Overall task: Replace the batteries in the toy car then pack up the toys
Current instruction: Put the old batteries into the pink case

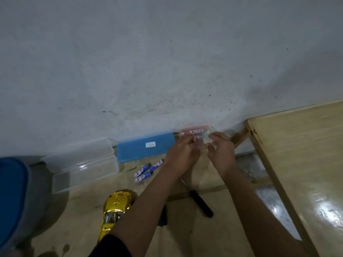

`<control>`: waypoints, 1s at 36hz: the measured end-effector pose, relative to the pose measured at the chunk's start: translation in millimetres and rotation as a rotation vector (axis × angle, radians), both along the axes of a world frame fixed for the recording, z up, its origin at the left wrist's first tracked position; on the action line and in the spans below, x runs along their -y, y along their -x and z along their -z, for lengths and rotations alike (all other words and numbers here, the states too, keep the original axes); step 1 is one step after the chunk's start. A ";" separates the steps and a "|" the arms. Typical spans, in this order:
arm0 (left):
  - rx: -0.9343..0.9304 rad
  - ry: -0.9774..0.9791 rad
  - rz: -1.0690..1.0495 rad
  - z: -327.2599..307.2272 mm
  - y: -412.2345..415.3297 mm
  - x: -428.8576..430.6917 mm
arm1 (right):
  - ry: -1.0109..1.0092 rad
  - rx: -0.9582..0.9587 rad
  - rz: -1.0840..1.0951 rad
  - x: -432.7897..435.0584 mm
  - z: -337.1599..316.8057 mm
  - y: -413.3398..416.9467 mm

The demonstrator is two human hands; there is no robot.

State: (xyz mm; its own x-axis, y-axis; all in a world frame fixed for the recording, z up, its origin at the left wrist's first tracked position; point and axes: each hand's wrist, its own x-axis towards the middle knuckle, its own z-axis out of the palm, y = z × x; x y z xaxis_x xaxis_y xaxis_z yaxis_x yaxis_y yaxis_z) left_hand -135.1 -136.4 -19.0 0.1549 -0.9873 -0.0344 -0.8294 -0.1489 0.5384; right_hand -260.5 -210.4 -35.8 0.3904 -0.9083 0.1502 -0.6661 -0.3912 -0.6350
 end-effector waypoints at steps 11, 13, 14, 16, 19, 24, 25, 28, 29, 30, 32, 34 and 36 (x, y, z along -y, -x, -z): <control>-0.080 -0.016 -0.110 -20.4 -2.6 -27.4 | 0.233 0.065 -0.180 -33.6 -40.4 -15.9; -0.045 0.061 -0.167 -26.8 -11.4 -48.2 | 0.181 0.074 -0.217 -46.8 -39.9 -25.4; -0.042 0.076 -0.202 -29.9 -16.0 -60.9 | 0.087 0.085 -0.204 -53.5 -38.1 -31.0; -0.045 0.048 -0.273 -34.9 -23.4 -88.3 | -0.071 0.113 -0.226 -68.1 -34.0 -44.3; -0.017 0.123 -0.393 -34.2 -32.0 -131.4 | -0.148 0.098 -0.418 -91.7 -29.3 -71.3; 0.111 0.060 -0.534 -22.8 -29.9 -201.2 | -0.262 -0.040 -0.528 -128.0 -16.9 -98.7; 0.133 0.019 -0.557 -20.3 -26.9 -211.5 | -0.236 -0.048 -0.539 -133.5 -14.3 -100.0; 0.238 -0.141 -0.593 -12.1 -16.8 -232.0 | -0.188 -0.088 -0.515 -143.4 -2.8 -101.0; 0.261 -0.189 -0.600 -9.9 -12.9 -236.8 | -0.170 -0.101 -0.500 -145.5 0.7 -101.5; 0.276 -0.234 -0.607 -7.2 -9.2 -240.9 | -0.166 -0.107 -0.487 -147.0 3.4 -101.6; 0.284 -0.333 -0.617 0.6 -4.2 -247.9 | -0.178 -0.112 -0.453 -149.4 6.5 -101.6; 0.287 -0.374 -0.645 -0.3 -1.2 -252.4 | -0.221 -0.115 -0.423 -152.3 7.3 -100.5; 0.263 -0.388 -0.635 -0.2 0.6 -253.7 | -0.247 -0.093 -0.394 -154.8 9.4 -98.4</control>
State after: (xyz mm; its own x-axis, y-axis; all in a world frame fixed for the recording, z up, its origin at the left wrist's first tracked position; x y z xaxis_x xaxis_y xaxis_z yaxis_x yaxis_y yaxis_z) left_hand -135.6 117.3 -18.7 0.7359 -0.6323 -0.2420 -0.6157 -0.7737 0.1493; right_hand -162.0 -55.6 -45.3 0.7140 -0.6925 -0.1031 -0.5555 -0.4706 -0.6855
